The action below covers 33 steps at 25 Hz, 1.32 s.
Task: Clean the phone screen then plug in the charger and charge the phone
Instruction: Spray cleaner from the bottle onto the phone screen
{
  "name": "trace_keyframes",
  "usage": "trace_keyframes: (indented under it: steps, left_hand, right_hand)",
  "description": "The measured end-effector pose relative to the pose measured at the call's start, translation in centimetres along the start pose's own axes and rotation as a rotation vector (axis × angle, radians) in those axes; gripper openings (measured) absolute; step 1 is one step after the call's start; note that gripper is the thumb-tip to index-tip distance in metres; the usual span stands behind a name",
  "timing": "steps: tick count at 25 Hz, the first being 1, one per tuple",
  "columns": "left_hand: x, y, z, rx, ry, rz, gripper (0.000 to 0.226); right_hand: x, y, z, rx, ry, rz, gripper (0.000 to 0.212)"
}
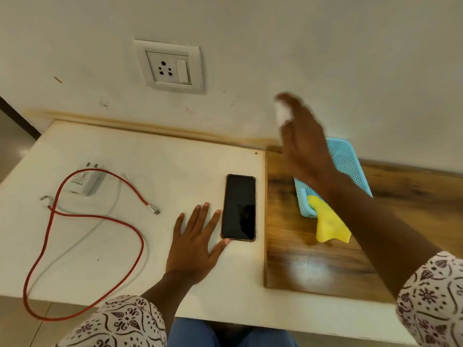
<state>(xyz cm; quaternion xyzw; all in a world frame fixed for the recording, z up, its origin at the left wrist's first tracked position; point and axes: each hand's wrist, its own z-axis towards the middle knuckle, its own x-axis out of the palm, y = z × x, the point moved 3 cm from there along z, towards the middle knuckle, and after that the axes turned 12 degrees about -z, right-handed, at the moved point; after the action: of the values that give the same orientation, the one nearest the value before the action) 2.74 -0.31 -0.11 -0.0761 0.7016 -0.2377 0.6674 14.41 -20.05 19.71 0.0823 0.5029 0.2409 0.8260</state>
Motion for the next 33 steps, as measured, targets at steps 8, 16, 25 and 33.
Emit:
trace_keyframes:
  steps: [8, 16, 25, 33]
  left_hand:
    - [0.2, 0.3, 0.0, -0.004, 0.000, -0.002, 0.068]
    - [0.3, 0.3, 0.0, -0.006, -0.001, -0.014, 0.069]
    - [0.4, 0.3, -0.1, 0.005, -0.027, -0.026, 0.067]
    - [0.5, 0.3, 0.0, -0.002, -0.026, -0.005, 0.069]
  right_hand:
    - [8.8, -1.0, -4.7, -0.112, 0.750, -0.398, 0.055]
    - [10.2, -1.9, -5.1, -0.035, 0.796, -0.372, 0.047]
    - [7.7, 1.3, -8.7, -0.025, 0.799, -0.246, 0.053]
    - [7.1, 1.5, -12.7, -0.018, 0.809, -0.342, 0.051]
